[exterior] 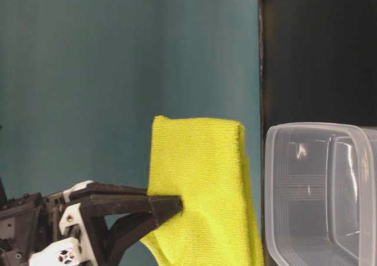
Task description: Place the yellow towel into the container with the left arm.
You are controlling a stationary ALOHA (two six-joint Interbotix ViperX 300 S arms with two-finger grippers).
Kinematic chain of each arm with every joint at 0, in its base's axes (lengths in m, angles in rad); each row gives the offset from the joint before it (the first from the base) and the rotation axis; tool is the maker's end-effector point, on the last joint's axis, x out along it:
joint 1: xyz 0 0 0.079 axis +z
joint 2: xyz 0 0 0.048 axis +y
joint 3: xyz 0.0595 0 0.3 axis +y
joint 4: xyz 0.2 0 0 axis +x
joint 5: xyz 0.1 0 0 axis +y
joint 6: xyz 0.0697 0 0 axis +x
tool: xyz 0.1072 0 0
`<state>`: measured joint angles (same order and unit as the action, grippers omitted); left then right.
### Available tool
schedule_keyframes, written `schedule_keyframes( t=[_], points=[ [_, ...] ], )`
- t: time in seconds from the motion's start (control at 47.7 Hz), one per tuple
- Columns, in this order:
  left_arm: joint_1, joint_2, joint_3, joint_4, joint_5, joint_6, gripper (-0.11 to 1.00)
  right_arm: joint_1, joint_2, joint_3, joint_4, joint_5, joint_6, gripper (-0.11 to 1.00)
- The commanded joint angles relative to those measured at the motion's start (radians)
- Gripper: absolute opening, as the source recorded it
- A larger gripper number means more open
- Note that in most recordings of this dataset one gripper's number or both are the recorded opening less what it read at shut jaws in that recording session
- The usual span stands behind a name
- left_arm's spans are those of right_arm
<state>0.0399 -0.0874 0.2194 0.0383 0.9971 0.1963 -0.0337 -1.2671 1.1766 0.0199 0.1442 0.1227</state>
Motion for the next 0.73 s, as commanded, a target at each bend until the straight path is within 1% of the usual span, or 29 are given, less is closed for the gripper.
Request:
schedule_keyframes(
  t=[0.0,0.063,0.105,0.21,0.252,0.294,0.356,0.398,0.461,0.566,0.629,0.713],
  points=[
    [-0.002,-0.017,-0.003,0.003,-0.021,0.0,0.07,-0.003,0.003,-0.015,-0.002,-0.025,0.0,0.75],
    [-0.003,-0.015,0.003,0.003,-0.032,-0.005,0.08,-0.003,0.003,-0.015,-0.002,-0.034,-0.002,0.75],
    [-0.003,-0.015,0.011,0.003,-0.037,-0.006,0.13,-0.003,0.002,-0.015,-0.002,-0.037,-0.002,0.75],
    [-0.009,-0.012,0.038,0.003,-0.043,0.011,0.45,-0.003,0.002,-0.015,-0.002,-0.035,-0.015,0.75],
    [-0.011,-0.012,0.041,0.003,-0.048,0.005,0.59,-0.003,0.002,-0.015,-0.002,-0.037,-0.023,0.75],
    [-0.009,-0.011,0.044,0.003,-0.058,-0.006,0.71,-0.003,0.002,-0.015,-0.002,-0.038,-0.028,0.75],
    [-0.014,-0.015,0.051,0.003,-0.08,-0.006,0.84,-0.003,0.0,-0.017,-0.002,-0.041,-0.029,0.75],
    [-0.018,-0.014,0.052,0.003,-0.092,-0.009,0.89,-0.003,-0.002,-0.017,-0.002,-0.048,-0.029,0.75],
    [-0.025,-0.015,0.051,0.003,-0.098,-0.011,0.9,-0.003,-0.005,-0.018,-0.002,-0.057,-0.031,0.75],
    [-0.04,-0.043,0.04,0.003,-0.095,-0.011,0.84,-0.003,-0.006,-0.021,-0.003,-0.057,-0.031,0.75],
    [-0.046,-0.077,0.034,0.003,-0.094,-0.014,0.84,-0.003,-0.006,-0.02,-0.003,-0.054,-0.031,0.75],
    [-0.048,-0.147,0.029,0.003,-0.1,-0.037,0.84,-0.003,-0.006,-0.021,-0.002,-0.052,-0.031,0.75]
  ],
)
